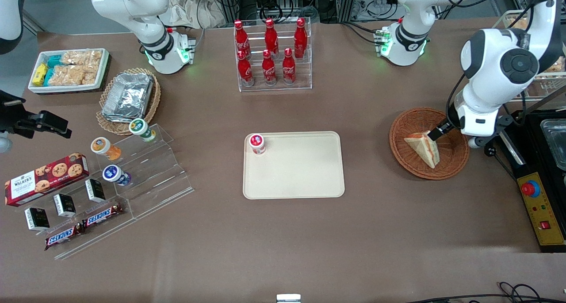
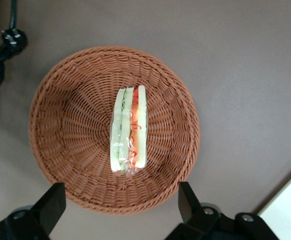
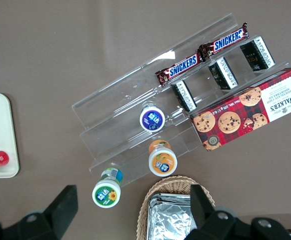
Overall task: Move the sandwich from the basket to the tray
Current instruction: 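Lower the open left gripper around the wrapped sandwich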
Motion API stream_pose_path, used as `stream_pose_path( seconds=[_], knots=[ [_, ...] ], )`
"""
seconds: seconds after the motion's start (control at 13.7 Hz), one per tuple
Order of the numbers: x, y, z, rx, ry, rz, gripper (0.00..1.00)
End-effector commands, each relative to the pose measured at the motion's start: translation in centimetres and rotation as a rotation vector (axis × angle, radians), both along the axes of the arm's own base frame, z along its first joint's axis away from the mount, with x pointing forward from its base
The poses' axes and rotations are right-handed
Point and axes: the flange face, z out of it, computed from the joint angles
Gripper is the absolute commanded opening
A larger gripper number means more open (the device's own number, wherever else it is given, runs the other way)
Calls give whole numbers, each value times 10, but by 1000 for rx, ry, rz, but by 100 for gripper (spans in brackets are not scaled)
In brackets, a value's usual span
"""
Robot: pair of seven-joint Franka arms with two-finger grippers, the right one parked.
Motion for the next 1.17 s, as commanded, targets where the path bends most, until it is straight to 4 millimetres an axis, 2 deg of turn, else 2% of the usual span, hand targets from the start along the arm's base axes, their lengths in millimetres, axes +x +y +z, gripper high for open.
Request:
stream_pose_path(
  seconds=[0.0, 0.22, 0.44, 0.88, 0.95, 1.02, 1.1],
  knots=[
    [-15, 2, -35, 2, -34, 9, 100],
    [-20, 2, -71, -11, -53, 2, 100],
    [-19, 10, -91, -19, -72, 14, 100],
    [-28, 13, -139, -41, -112, 9, 99],
    [-29, 14, -143, -41, -109, 9, 86],
    [-29, 14, -143, -41, -109, 8, 63],
    [-30, 14, -141, -41, -111, 1, 22]
  ],
)
